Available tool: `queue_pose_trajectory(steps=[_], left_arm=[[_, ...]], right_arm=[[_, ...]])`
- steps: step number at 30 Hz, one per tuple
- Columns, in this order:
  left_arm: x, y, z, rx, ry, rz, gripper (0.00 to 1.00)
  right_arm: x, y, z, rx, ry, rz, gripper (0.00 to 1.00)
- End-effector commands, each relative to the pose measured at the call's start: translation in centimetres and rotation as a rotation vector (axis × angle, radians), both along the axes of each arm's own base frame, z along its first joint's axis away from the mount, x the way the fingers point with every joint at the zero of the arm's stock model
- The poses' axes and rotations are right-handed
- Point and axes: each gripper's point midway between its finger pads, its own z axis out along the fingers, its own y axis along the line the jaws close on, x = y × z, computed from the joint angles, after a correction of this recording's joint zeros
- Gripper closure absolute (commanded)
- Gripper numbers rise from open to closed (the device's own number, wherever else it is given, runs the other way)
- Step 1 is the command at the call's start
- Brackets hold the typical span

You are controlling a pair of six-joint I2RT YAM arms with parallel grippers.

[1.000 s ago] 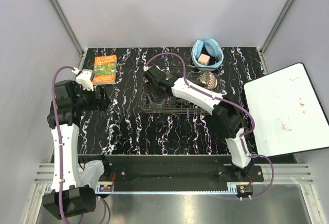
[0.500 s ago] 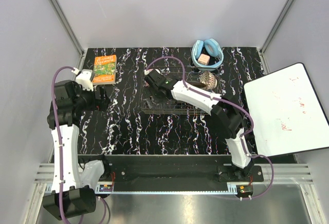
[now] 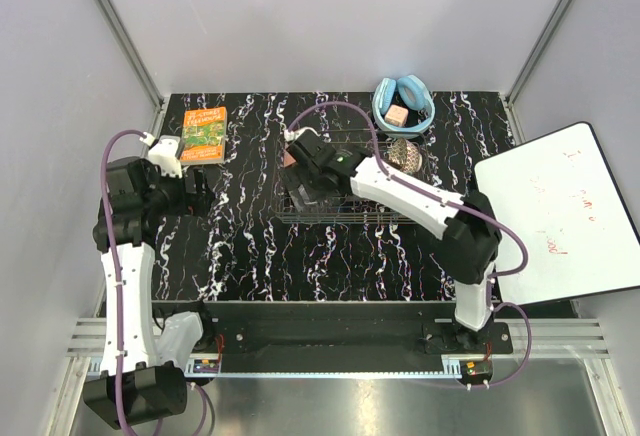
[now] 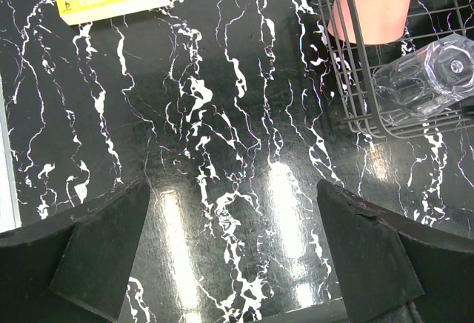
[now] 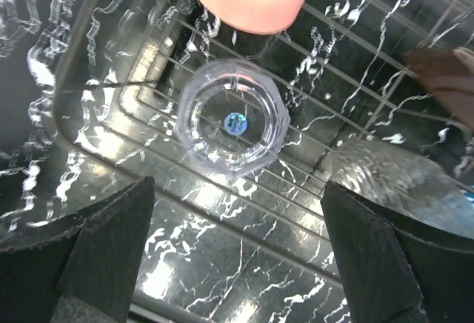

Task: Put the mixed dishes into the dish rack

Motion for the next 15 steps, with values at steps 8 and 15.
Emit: queue_pose_trajectory(steps=[8, 15], left_arm=[[0.4, 0.1, 1.2, 0.026, -0.071, -0.011, 0.01], [0.4, 0.2, 0.8, 0.036, -0.065, -0.014, 0.01]], right_arm=[[6.7, -0.8, 10.4, 0.109, -0.266, -0.094, 0.00], [13.8, -0.7, 11.2, 0.113, -0.400, -0.185, 0.42]])
